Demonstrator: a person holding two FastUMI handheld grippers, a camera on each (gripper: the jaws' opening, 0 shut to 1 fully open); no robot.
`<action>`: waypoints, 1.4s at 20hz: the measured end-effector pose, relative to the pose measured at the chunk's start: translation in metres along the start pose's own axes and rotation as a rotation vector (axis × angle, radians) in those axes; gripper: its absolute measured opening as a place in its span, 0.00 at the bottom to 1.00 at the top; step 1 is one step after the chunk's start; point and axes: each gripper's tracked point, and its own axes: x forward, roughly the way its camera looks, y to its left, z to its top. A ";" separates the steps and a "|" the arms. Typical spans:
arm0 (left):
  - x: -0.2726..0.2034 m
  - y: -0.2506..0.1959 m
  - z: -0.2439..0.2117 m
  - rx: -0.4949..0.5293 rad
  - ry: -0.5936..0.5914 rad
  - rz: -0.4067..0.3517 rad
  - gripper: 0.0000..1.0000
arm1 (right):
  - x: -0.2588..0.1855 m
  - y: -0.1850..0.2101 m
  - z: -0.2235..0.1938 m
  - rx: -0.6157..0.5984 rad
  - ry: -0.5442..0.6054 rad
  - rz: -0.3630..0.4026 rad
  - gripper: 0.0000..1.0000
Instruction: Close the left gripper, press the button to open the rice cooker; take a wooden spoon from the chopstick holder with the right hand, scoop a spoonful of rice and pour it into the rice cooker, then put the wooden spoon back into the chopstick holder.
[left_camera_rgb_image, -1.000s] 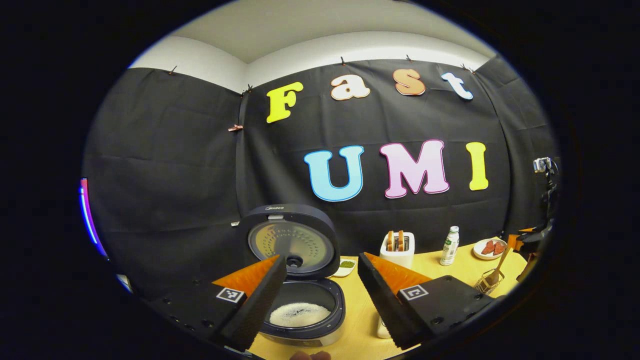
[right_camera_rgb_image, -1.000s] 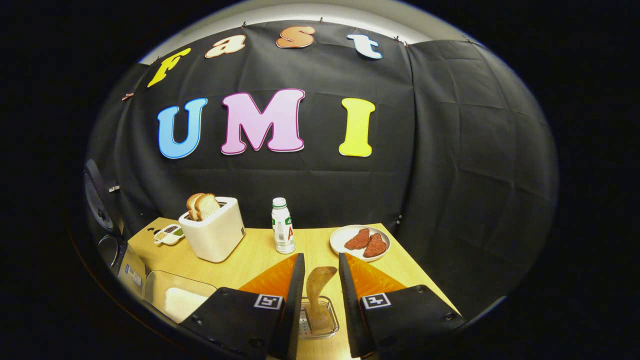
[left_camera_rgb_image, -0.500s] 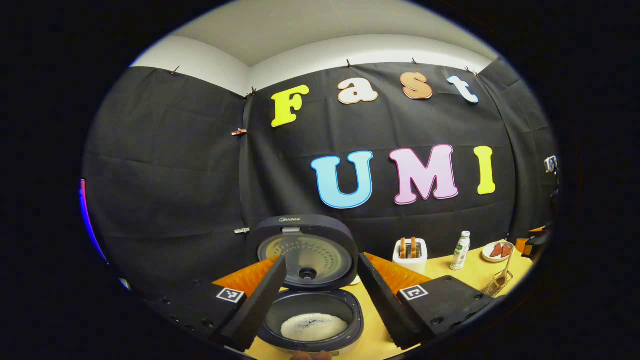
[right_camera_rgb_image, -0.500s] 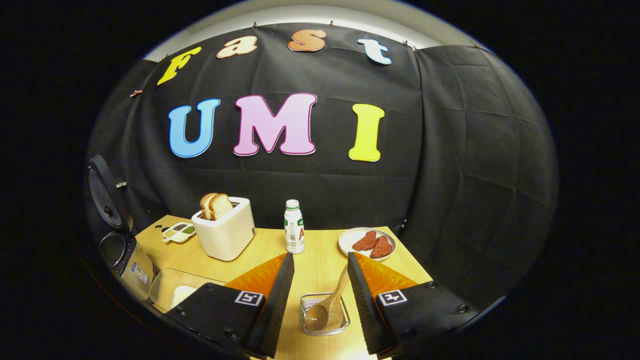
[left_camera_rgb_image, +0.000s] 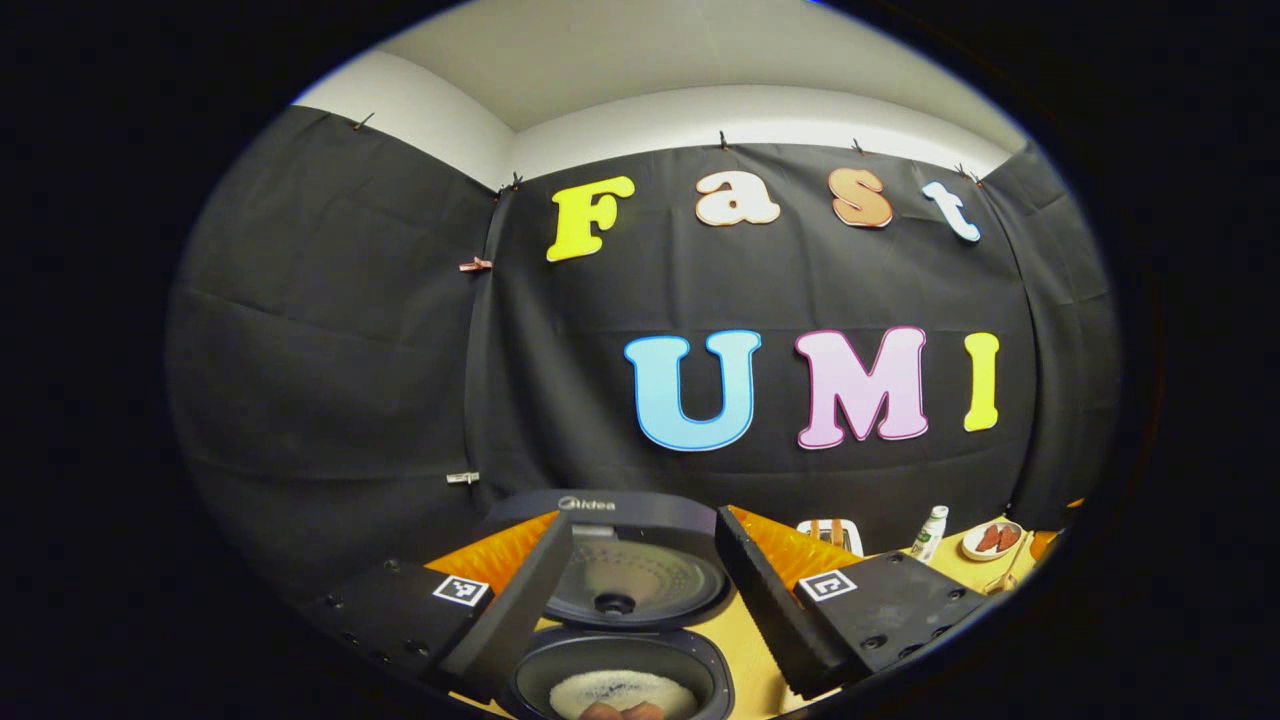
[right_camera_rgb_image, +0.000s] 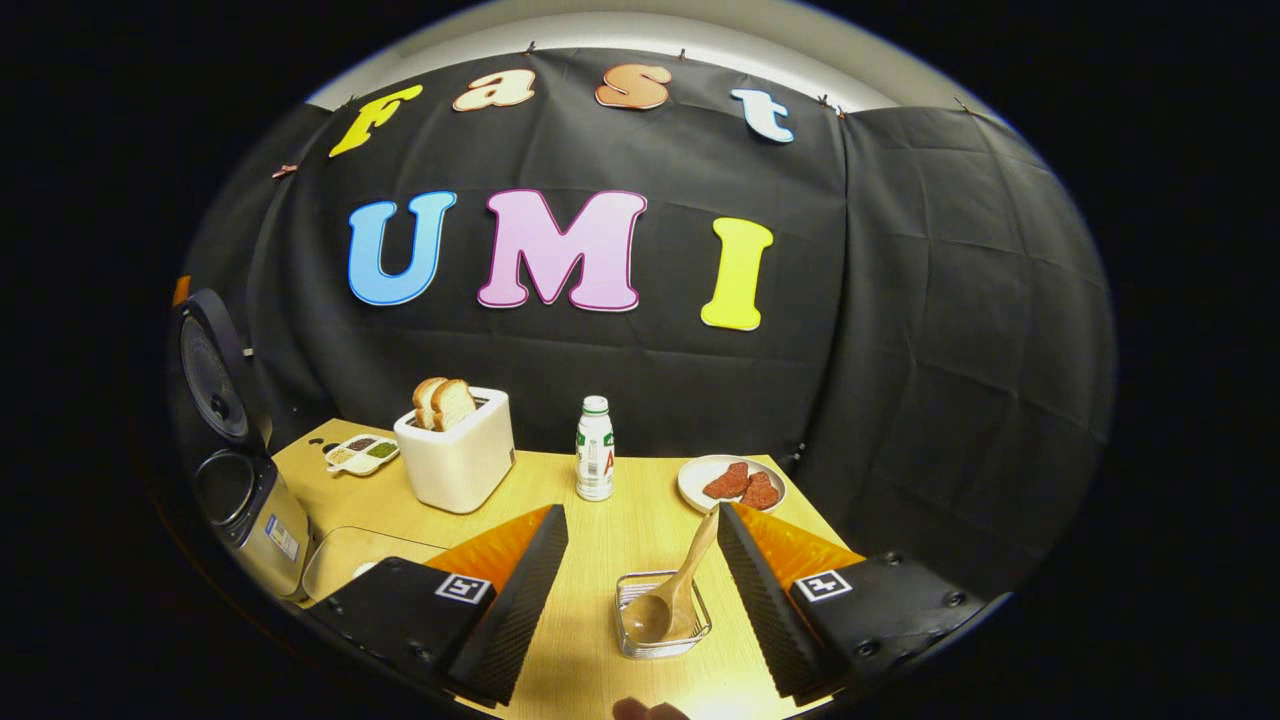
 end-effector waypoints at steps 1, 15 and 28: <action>0.009 0.004 0.005 0.006 -0.006 -0.004 0.96 | -0.002 0.002 0.002 -0.001 -0.005 0.001 0.95; 0.078 0.029 -0.014 -0.010 0.095 -0.014 0.98 | -0.023 0.018 0.005 -0.065 -0.023 -0.004 0.97; 0.006 0.026 -0.039 -0.006 0.075 -0.022 1.00 | -0.039 0.037 0.028 -0.010 -0.116 0.067 0.97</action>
